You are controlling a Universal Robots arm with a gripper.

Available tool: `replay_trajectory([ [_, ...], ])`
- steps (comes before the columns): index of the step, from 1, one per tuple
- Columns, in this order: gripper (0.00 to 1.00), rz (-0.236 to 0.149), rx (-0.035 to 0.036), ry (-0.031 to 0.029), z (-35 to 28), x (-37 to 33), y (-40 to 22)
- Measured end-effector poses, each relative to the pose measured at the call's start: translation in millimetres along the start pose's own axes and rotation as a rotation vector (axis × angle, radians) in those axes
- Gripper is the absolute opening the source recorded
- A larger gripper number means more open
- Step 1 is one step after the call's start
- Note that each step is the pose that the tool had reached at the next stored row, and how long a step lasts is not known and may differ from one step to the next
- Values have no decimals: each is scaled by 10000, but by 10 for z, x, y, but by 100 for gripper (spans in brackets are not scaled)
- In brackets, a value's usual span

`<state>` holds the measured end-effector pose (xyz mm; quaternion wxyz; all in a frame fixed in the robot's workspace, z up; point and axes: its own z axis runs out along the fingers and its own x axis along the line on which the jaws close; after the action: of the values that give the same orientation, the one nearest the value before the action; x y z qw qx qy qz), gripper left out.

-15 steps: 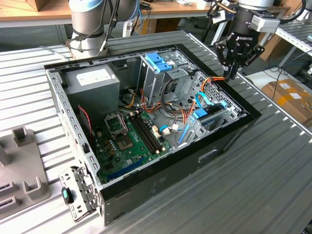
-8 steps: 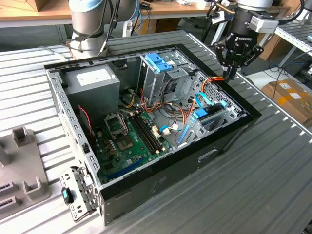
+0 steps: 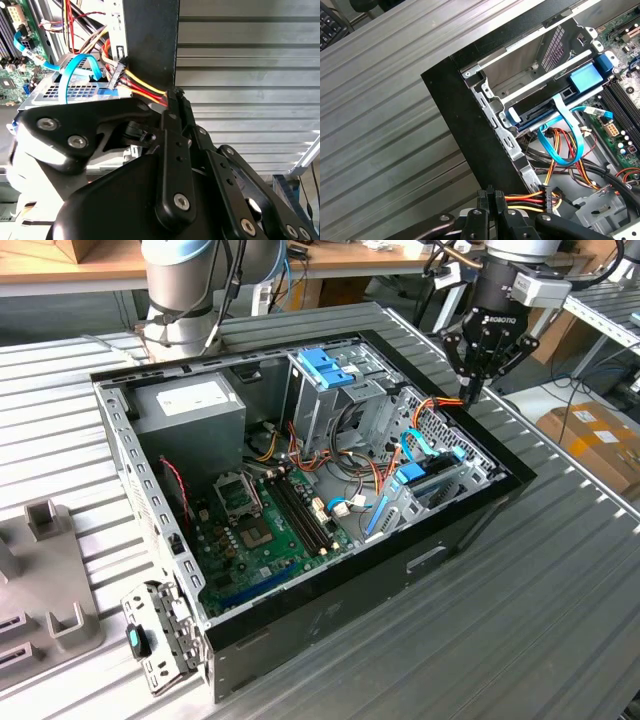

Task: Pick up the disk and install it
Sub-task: 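Insert the second disk wire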

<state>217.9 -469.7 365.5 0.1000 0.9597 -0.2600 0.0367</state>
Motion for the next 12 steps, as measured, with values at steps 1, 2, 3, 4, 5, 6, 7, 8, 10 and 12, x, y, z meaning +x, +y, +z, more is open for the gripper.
replay_trajectory([
  [1,16,0,0,0,0,0,0],
  [2,16,0,0,0,1,0,0],
  [3,16,0,0,0,1,0,0],
  [4,16,0,1,0,1,-1,-1],
  [5,16,0,0,0,1,-1,-1],
  [6,16,0,0,0,2,-1,-1],
  [7,16,0,0,0,1,-1,-1],
  [8,16,0,0,0,-11,0,0],
  [10,16,0,16,-8,-30,3,4],
  [12,16,10,48,22,-31,-6,16],
])
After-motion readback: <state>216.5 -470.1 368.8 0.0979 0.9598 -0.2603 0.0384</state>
